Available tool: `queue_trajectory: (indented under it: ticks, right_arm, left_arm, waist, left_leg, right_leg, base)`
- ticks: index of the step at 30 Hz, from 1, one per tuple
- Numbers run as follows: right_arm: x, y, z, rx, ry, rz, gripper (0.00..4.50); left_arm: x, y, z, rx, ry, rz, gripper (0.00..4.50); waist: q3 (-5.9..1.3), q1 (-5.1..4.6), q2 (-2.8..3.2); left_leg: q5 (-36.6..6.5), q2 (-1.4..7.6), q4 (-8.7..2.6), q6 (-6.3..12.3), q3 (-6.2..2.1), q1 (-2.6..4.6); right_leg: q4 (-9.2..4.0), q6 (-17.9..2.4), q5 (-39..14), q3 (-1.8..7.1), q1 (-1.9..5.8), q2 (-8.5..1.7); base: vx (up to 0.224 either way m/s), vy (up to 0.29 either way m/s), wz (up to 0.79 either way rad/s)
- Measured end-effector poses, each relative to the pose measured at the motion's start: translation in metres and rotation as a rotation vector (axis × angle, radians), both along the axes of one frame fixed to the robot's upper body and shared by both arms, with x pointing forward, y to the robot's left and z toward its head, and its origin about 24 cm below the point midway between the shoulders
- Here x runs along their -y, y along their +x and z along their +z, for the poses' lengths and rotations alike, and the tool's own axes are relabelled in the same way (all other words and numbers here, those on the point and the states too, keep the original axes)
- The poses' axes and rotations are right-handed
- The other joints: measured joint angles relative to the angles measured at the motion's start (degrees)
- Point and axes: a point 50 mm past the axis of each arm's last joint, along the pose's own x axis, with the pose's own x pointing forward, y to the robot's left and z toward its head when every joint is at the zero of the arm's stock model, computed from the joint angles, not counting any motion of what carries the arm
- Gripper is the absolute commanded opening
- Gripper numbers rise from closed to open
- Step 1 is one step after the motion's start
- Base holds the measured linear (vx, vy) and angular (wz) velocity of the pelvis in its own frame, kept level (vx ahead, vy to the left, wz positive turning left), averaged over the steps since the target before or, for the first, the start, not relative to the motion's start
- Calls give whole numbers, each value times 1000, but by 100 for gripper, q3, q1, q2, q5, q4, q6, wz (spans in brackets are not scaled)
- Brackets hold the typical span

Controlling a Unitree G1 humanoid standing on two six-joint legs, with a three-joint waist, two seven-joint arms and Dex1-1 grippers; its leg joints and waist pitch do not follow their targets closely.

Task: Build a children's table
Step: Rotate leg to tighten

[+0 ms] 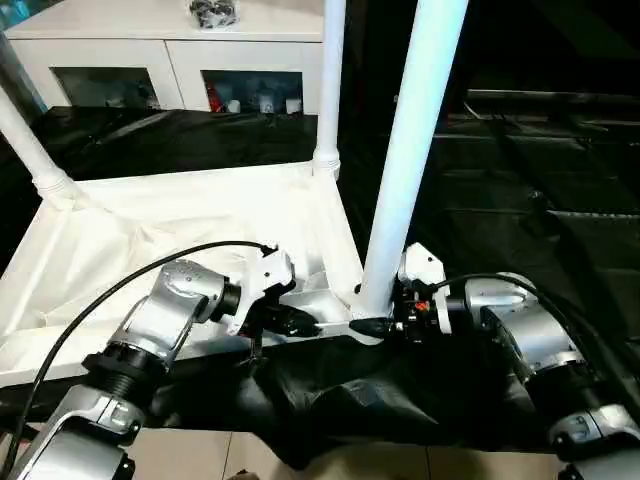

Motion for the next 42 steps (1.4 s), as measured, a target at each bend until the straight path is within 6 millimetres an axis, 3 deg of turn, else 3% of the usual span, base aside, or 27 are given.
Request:
queue_trajectory:
  ticks: [4,12,16,19,22,27,38,42]
  right_arm:
    - [1,6,-5,1,13,-137,274]
    - [-15,43,-10,51,42,-635,273]
    - [-26,55,-10,44,58,-846,273]
    - [-30,57,-10,48,68,-886,343]
    - [-32,57,-10,49,85,-877,377]
    - [-33,54,-10,74,93,-761,377]
    - [-11,28,-7,115,12,-282,377]
    - [-6,15,-4,60,23,-121,342]
  left_arm:
    - [4,6,-3,33,-17,102,0]
    - [31,32,-4,105,-21,381,0]
    - [45,40,-3,122,-23,485,0]
    - [48,40,-4,126,-28,503,0]
    - [48,40,-4,125,-28,494,0]
    - [38,35,-3,119,-31,424,0]
    - [14,19,-2,72,-11,203,0]
    - [4,9,-1,27,-11,103,0]
  waist:
    - [-1,-11,-4]
    - [-3,-197,-8]
    - [-3,-211,-9]
    - [-3,-209,-10]
    - [-3,-212,-9]
    - [-2,-226,-7]
    - [0,-130,-4]
    - [1,-72,-2]
  left_leg:
    - [3,-1,5,1,0,8]
    - [6,-3,12,-4,-3,11]
    - [6,-1,-1,-4,-2,10]
    - [4,-1,-6,-3,-1,3]
    - [4,-1,-4,-2,0,3]
    - [5,1,-11,-2,0,2]
    - [3,1,9,4,3,-12]
    - [3,3,9,4,2,-16]
  right_leg:
    - [3,1,1,3,12,-1]
    - [3,2,20,14,6,-1]
    - [-2,3,19,10,2,1]
    - [-8,4,17,9,2,1]
    - [-8,4,17,9,2,1]
    - [-7,4,17,8,-12,1]
    - [-4,0,15,4,-10,0]
    - [-1,0,15,1,-12,0]
  base:
    - [0,0,0]
    - [0,0,0]
    - [0,0,0]
    - [0,0,0]
    - [0,0,0]
    - [0,0,0]
    - [0,0,0]
    - [0,0,0]
